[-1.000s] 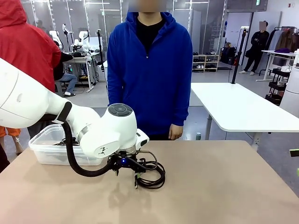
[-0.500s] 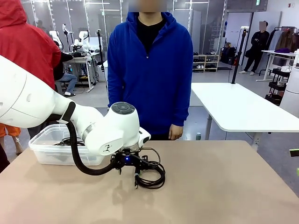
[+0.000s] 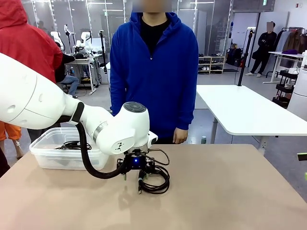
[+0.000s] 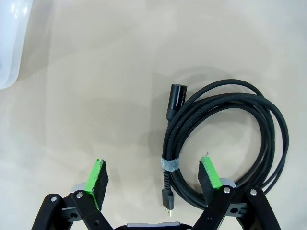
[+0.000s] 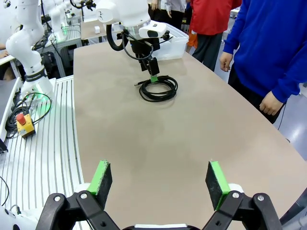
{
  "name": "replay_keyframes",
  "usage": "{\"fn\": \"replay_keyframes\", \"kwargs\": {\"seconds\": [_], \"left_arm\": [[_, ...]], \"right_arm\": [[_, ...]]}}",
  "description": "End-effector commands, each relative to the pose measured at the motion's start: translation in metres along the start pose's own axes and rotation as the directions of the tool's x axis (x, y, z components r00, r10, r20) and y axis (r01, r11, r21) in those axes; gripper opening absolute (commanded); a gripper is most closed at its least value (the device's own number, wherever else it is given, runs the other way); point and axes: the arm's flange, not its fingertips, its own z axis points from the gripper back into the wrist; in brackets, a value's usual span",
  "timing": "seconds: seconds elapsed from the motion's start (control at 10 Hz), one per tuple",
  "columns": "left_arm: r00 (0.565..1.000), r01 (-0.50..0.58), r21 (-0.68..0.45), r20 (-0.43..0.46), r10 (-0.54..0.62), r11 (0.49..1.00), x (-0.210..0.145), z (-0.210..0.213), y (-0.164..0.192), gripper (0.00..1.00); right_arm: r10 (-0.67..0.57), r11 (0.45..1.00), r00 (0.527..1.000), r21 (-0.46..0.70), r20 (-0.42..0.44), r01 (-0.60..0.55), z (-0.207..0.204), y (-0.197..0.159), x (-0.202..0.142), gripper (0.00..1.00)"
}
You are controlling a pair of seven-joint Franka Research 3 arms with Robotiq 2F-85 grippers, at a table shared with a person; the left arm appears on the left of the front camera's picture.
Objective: Organize and store the cables.
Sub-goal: Place the USB Extension Cable into the Organizing box.
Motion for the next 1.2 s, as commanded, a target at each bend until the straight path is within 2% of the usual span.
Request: {"fn": "replay_keyframes", "kwargs": {"seconds": [0.0, 0.8, 0.9, 1.0, 1.1], "left_arm": [[0.998, -0.064, -0.007, -0.027, 0.063, 0.998, 0.0074, -0.0016, -0.0067, 0.95], [0.995, -0.086, -0.022, -0.054, 0.084, 0.996, 0.0075, -0.0069, -0.0042, 0.95], [0.995, -0.086, -0.022, -0.055, 0.085, 0.996, 0.0077, -0.007, -0.0043, 0.82], [0.995, -0.088, -0.028, -0.057, 0.086, 0.996, 0.0074, -0.0077, -0.004, 0.63], [0.995, -0.087, -0.03, -0.055, 0.085, 0.996, 0.007, -0.0073, -0.0043, 0.26]], "right_arm": [[0.005, 1.0, 1.0, -0.007, 0.013, -0.005, -0.001, -0.001, 0.0, 1.0], [0.005, 1.0, 1.0, -0.007, 0.013, -0.005, -0.001, -0.001, 0.0, 1.0], [0.005, 1.0, 1.0, -0.007, 0.013, -0.005, -0.001, -0.001, 0.0, 1.0], [0.005, 1.0, 1.0, -0.007, 0.013, -0.005, -0.001, -0.001, 0.0, 1.0], [0.005, 1.0, 1.0, -0.007, 0.013, -0.005, -0.001, -0.001, 0.0, 1.0]]}}
